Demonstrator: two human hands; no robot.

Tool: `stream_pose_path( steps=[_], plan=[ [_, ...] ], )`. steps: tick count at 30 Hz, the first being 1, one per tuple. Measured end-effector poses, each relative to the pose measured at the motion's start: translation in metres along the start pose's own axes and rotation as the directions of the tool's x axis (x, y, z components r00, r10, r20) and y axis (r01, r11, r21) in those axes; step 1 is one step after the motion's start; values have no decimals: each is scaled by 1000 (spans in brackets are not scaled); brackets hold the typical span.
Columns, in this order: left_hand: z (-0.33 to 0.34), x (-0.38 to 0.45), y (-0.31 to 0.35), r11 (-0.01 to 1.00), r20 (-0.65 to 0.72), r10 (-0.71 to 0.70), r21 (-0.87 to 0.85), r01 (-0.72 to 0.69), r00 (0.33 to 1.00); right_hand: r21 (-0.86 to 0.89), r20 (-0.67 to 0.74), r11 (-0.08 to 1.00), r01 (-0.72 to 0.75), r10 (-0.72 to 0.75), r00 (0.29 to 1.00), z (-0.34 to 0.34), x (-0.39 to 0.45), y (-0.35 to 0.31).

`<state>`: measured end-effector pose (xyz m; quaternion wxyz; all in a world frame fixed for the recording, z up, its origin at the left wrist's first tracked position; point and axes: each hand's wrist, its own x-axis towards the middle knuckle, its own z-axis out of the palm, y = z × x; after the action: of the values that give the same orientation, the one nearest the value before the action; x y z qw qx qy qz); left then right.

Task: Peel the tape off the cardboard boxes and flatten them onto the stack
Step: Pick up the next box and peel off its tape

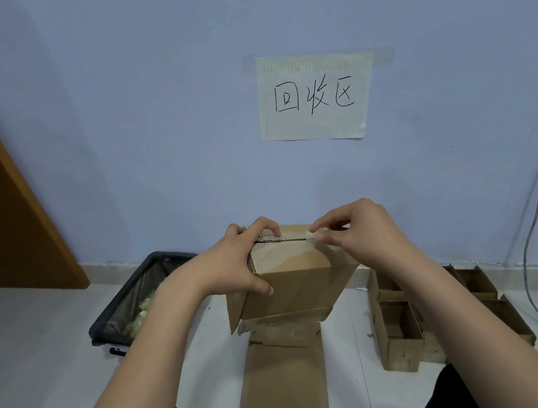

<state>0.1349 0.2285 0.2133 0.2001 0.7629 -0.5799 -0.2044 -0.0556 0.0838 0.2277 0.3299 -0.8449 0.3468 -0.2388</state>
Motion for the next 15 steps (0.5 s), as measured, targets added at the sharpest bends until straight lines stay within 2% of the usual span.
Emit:
stream_pose_path(
  steps=[7, 15],
  plan=[
    [0, 0, 0, 1000, -4, 1, -2, -1, 1000, 180, -10, 980, -91, 94, 996, -1, -1, 7],
    [2, 4, -3, 999, 34, -10, 53, 8, 999, -3, -43, 999, 35, -35, 998, -1, -1, 6]
  ],
)
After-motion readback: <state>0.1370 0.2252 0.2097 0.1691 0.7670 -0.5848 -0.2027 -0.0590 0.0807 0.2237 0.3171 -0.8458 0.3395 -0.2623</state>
